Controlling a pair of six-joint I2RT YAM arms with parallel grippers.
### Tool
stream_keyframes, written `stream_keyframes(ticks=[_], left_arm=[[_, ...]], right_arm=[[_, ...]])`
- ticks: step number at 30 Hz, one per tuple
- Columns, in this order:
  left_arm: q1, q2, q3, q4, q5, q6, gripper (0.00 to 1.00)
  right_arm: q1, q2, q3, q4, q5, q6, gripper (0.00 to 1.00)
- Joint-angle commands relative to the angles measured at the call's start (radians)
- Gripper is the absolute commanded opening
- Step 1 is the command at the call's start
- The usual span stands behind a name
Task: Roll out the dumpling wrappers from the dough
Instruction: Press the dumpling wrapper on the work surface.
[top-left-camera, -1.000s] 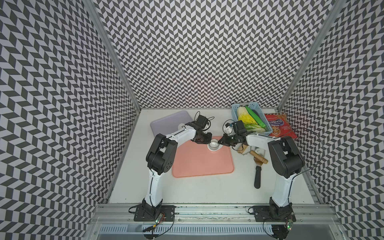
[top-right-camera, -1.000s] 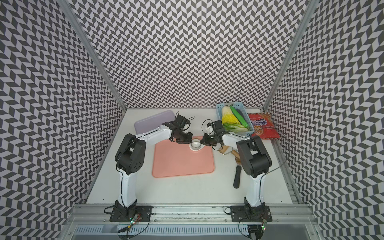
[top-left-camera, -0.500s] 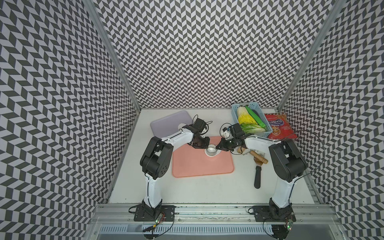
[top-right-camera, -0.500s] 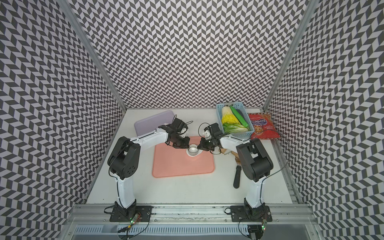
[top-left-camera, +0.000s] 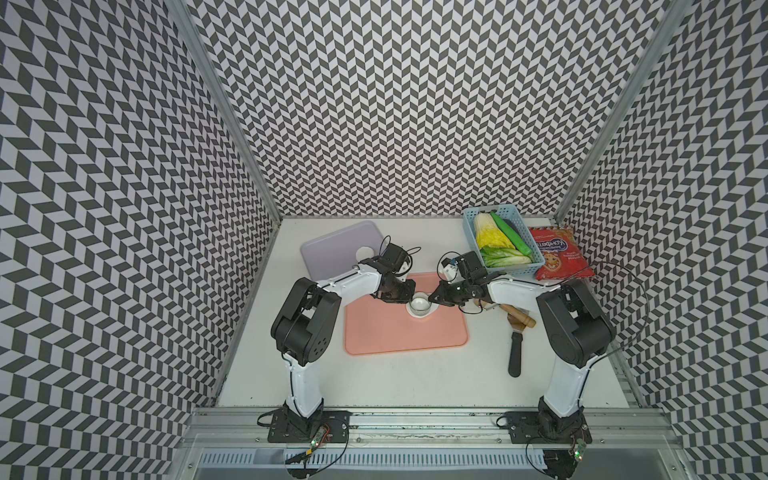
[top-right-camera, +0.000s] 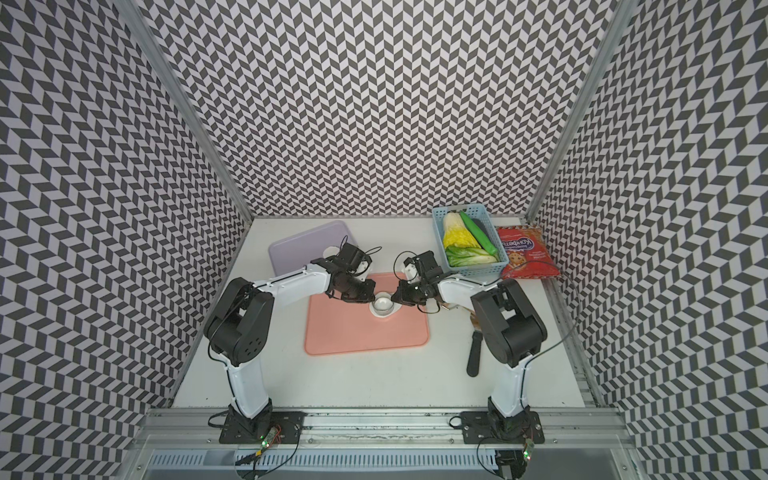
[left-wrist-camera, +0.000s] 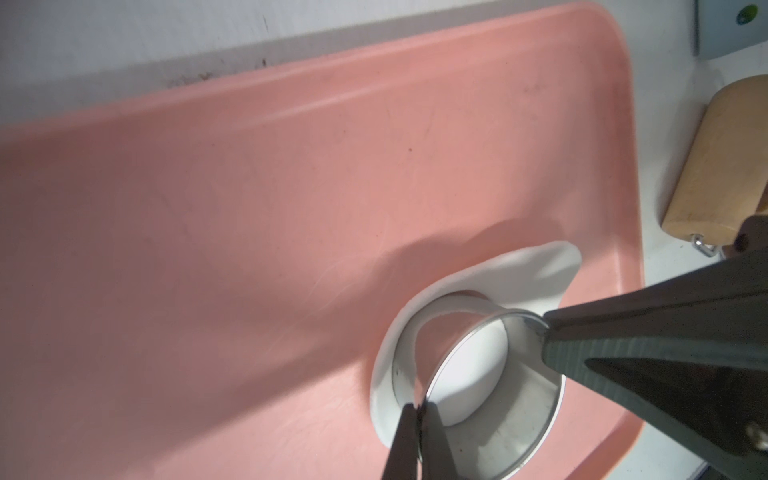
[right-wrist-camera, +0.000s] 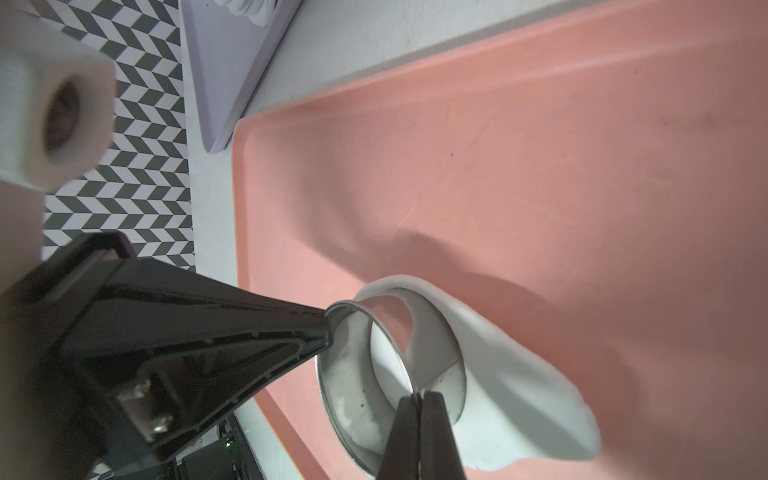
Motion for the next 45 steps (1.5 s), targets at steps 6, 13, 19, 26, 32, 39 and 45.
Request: stream_keyframes(ticks=[6, 13, 19, 26, 32, 39, 45], left_arm=[[0.002, 0.062, -0.061, -0.079, -0.063, 0.028, 0.0], [0.0, 0.079, -0.061, -0.077, -0.054, 0.03, 0.0], [-0.008, 0.072, -0.04, -0.092, -0.084, 0.028, 0.0], [-0.014, 0.07, 0.02, -0.143, -0.146, 0.039, 0.0], [-0.022, 0.07, 0.07, -0.179, -0.163, 0.043, 0.0], [-0.034, 0.071, 0.132, -0.219, -0.186, 0.046, 0.0], [-0.04, 0.057, 0.161, -0.241, -0.21, 0.045, 0.0]], right_arm=[[-0.004, 0.095, -0.104, -0.138, -0.035, -0.001, 0.0], [-0.017, 0.106, -0.115, -0.138, -0.034, 0.0, 0.0], [-0.017, 0.069, -0.064, -0.16, -0.033, -0.009, 0.0], [-0.016, 0.013, 0.052, -0.18, -0.075, -0.022, 0.01], [-0.016, -0.008, 0.092, -0.167, -0.124, -0.008, 0.09], [-0.017, -0.035, 0.108, -0.15, -0.161, 0.002, 0.16], [-0.032, -0.079, 0.085, -0.137, -0.155, 0.009, 0.21]])
